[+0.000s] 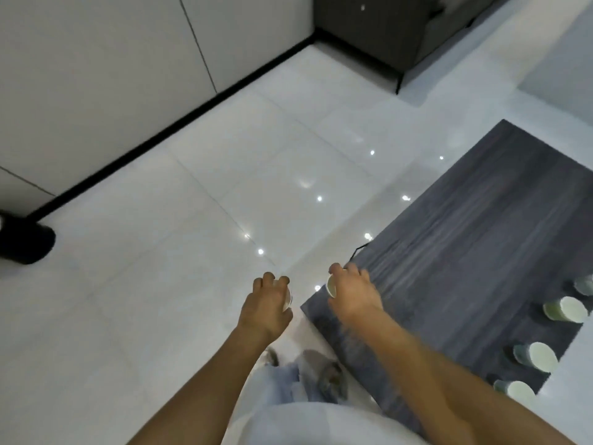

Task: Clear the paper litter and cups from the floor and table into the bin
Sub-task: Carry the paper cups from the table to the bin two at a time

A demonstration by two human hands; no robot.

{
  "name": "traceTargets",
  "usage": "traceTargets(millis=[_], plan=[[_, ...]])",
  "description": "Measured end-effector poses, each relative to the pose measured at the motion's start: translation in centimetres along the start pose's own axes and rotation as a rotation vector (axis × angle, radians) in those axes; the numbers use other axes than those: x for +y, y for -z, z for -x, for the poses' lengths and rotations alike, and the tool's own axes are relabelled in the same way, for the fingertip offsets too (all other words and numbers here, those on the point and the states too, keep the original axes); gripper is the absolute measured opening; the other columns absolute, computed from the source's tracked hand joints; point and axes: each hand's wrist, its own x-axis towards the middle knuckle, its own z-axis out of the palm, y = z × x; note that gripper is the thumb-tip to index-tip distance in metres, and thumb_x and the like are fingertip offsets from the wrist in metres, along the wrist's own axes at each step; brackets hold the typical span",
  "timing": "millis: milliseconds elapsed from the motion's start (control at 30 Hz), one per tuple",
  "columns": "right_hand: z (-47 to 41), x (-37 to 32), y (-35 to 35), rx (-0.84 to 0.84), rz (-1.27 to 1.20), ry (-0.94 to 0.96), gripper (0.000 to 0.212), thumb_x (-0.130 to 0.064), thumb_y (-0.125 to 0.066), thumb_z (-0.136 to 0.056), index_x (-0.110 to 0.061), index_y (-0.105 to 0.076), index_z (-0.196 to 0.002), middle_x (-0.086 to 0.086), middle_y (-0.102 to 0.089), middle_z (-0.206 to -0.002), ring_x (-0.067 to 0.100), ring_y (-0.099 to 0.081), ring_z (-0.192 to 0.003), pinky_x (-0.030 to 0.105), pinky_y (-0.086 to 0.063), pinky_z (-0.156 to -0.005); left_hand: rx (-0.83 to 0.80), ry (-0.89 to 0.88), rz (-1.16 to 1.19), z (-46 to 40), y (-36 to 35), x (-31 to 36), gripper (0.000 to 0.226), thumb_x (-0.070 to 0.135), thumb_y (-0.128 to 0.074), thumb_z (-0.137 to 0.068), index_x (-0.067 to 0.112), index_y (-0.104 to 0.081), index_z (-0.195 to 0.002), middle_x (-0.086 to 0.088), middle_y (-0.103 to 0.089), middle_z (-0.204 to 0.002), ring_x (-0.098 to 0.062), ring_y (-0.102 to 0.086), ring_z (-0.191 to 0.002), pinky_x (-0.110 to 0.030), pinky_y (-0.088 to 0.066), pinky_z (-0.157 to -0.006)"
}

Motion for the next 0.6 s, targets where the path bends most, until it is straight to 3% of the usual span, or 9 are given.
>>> traceTargets(millis=[233, 600], plan=[[-2.4, -19.3, -1.9, -0.026, 0.146, 0.334, 0.051, -0.016, -0.06, -0.083, -0.021, -0.041, -0.13, 0.005, -0.044, -0.125, 0.026, -0.043, -0.112, 0.033, -0.045, -0.083, 0.161, 0.283, 0.178, 5.0, 5.9, -15.9, 0.054, 0.027, -0.057, -0.084, 0.022, -0.038, -0.134, -0.003, -0.037, -0.13, -0.023, -0.036, -0.12, -0.033, -0.048, -0.081], [-2.4, -48.6, -9.9, -0.128, 0.262, 0.714, 0.049, -0.023, -0.062, -0.085, -0.022, -0.043, -0.129, 0.003, -0.044, -0.124, 0.024, -0.043, -0.113, 0.031, -0.045, -0.079, 0.195, 0.655, 0.276, 15.4, 11.8, -41.9, 0.056, 0.026, -0.058, -0.086, 0.021, -0.037, -0.136, -0.004, -0.037, -0.132, -0.024, -0.035, -0.123, -0.035, -0.047, -0.084]])
